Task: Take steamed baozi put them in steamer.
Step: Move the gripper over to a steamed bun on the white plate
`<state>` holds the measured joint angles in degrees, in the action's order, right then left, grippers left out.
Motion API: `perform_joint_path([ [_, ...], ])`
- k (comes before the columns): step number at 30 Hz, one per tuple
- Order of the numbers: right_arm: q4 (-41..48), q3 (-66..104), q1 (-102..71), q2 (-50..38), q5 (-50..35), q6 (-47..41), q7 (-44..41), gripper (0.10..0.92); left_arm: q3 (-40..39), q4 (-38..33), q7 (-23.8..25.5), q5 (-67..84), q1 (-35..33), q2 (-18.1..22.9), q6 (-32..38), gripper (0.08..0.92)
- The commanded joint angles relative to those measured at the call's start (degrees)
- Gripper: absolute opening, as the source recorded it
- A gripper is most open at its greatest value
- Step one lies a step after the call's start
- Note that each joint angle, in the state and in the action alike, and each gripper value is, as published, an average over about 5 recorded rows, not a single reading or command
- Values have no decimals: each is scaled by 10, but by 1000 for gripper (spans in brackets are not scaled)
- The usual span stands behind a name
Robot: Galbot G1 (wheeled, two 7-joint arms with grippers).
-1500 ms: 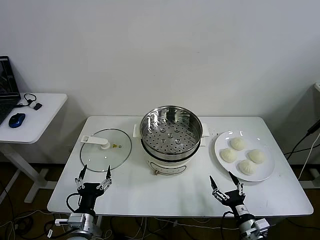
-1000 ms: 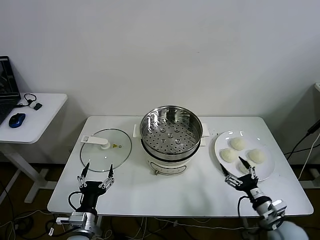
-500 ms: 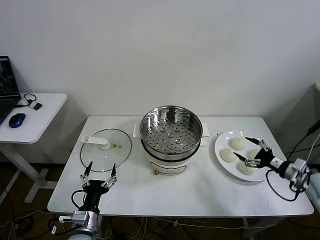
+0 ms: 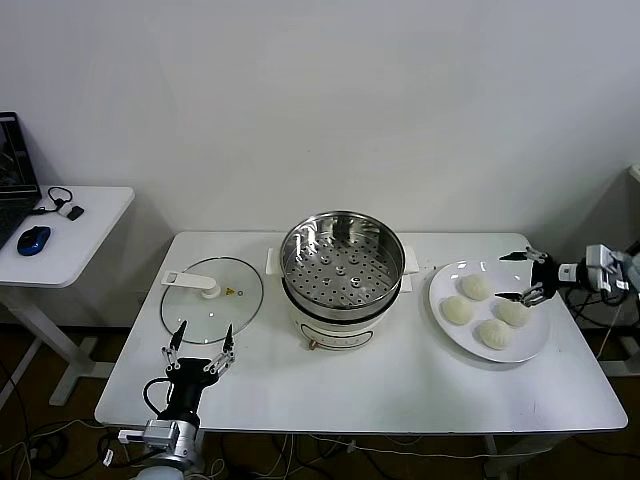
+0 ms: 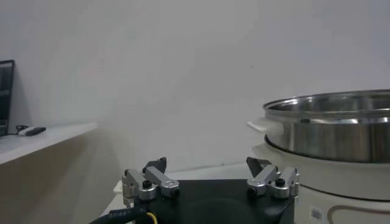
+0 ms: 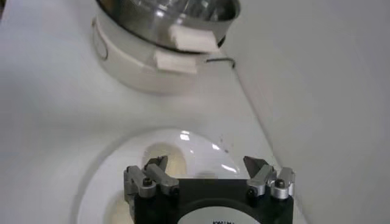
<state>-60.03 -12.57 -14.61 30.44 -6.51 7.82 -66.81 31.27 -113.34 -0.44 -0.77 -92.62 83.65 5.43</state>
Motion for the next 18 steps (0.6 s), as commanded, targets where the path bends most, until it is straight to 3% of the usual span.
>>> perform_joint_path([
  [1,169,-299,287,82,96,25,-71,823,1,-5,0,0,-3,1,0,823],
  [10,311,-245,263,186,237,72,-76,823,-2,-7,0,-4,-6,6,-2,823],
  [18,342,-136,201,236,336,92,-45,823,-1,-7,0,-7,-3,7,-5,823],
])
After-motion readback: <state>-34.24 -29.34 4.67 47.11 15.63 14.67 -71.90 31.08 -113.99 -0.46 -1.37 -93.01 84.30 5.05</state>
